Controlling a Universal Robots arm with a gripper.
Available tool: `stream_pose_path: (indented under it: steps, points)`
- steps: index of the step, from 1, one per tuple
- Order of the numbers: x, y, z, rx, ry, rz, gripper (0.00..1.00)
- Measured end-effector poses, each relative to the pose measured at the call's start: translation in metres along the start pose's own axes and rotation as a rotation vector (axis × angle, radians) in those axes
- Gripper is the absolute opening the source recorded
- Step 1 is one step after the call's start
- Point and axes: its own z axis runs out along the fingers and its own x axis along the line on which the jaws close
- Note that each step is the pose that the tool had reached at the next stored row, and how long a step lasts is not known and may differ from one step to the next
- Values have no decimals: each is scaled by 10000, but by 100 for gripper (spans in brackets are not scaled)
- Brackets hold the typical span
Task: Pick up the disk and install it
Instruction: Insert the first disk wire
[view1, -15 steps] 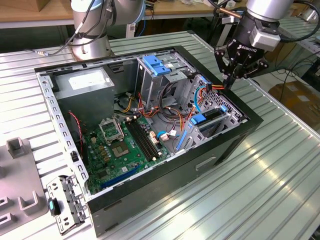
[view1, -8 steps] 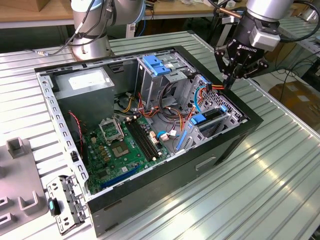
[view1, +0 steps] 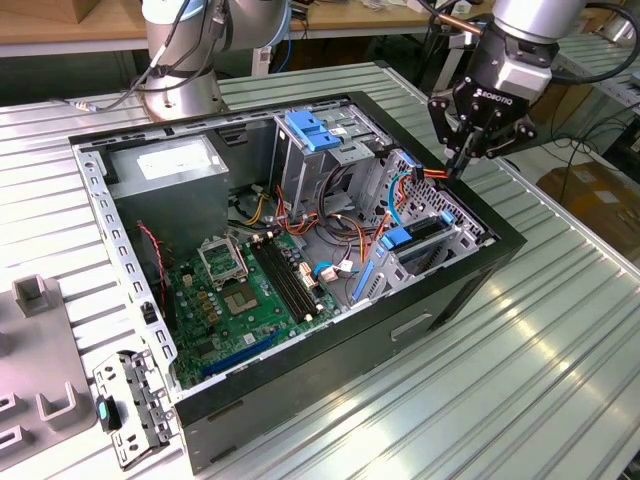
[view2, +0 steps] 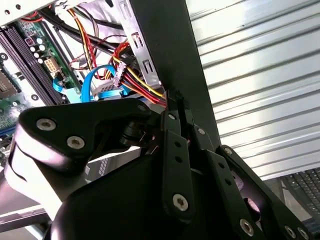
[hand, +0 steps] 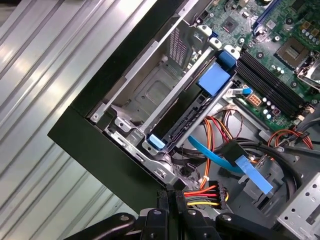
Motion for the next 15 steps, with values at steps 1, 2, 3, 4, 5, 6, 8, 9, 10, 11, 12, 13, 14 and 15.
stream_pose_path:
  steps: [1,2,3,4,5,6,8,9,10,11,12,13,14,15]
  points:
    - [-8,9,0,-2,-1,41,17]
    - [-14,17,-2,-5,0,65,17]
    - [-19,24,-2,-6,0,87,17]
    - [-24,29,-1,-6,-2,109,17]
    - [-26,33,-1,-7,-2,132,17]
    - [-28,35,-2,-14,-3,249,17]
    - [-30,37,-2,-39,-14,761,17]
    - [-30,37,-2,-46,-17,910,17]
    - [-30,37,-2,-53,-21,1071,17]
    - [-30,37,-1,-56,-24,1142,17]
    - [-34,41,0,-56,-26,1185,17]
    - [-39,48,0,-59,-27,1217,17]
    - [-46,57,-1,-62,-26,1268,17]
    - [-53,66,-2,-65,-28,1328,17]
